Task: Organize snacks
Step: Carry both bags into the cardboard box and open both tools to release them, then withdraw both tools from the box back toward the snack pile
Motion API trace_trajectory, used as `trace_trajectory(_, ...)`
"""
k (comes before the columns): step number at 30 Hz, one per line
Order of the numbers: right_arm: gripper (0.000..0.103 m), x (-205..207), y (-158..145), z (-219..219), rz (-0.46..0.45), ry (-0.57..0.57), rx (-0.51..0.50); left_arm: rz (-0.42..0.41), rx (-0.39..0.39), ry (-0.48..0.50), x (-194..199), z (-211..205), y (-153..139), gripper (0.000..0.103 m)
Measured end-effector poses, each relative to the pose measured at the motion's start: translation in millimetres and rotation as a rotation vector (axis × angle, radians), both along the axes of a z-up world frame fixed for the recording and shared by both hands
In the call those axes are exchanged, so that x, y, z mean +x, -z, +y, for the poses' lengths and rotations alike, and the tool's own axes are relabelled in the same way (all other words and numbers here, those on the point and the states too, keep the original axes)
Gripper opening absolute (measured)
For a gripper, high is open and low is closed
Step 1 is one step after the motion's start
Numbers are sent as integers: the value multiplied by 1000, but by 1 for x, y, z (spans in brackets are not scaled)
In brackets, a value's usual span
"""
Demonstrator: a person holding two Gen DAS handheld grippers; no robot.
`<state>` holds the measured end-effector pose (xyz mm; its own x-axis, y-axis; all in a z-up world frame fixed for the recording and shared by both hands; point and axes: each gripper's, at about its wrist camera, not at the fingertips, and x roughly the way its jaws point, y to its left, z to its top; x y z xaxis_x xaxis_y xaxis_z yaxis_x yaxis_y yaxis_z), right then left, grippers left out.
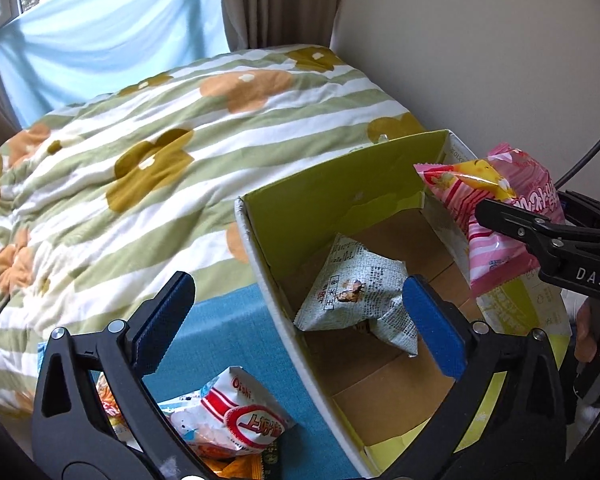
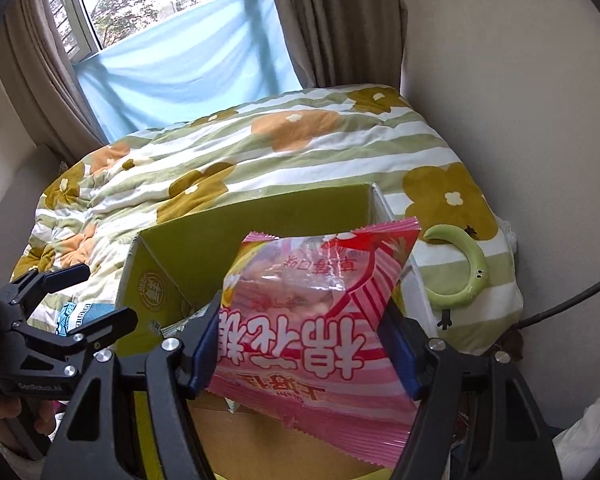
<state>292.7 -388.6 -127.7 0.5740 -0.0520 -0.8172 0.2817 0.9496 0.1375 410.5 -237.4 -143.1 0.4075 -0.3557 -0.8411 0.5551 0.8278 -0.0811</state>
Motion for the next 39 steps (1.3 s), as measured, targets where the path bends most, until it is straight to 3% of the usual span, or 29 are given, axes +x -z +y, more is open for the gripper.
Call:
trace_trajectory(3, 68, 18, 3, 6, 7, -35, -16, -17, 7, -5, -1, 6, -3, 103)
trace_trajectory(4, 73, 23, 5, 6, 7, -40, -15, -23, 12, -6, -1, 6, -4, 103)
trace_trajectory(6, 99, 28, 8, 4, -9, -39, -10, -31, 18, -8, -3, 9, -5, 103)
trace_trajectory(7, 103, 29, 7, 3, -23, -36, -11, -33, 19, -8, -5, 10, -5, 103)
trace_trajectory(15, 103, 8, 2, 9, -39, -36, -46, -29, 16, -15, -21, 21, -6, 103)
trace_trajectory(22, 103, -21, -32, 19, -84, -44, -70, -90, -11, -54, -54, 37, -46, 103)
trace_trajectory(32, 103, -104, -95, 49, -167, -68, -76, -197, -57, -145, -150, 90, -112, 103)
trace_trajectory(39, 103, -160, -110, 80, -208, -136, -47, -223, -63, -280, -224, 154, -133, 103)
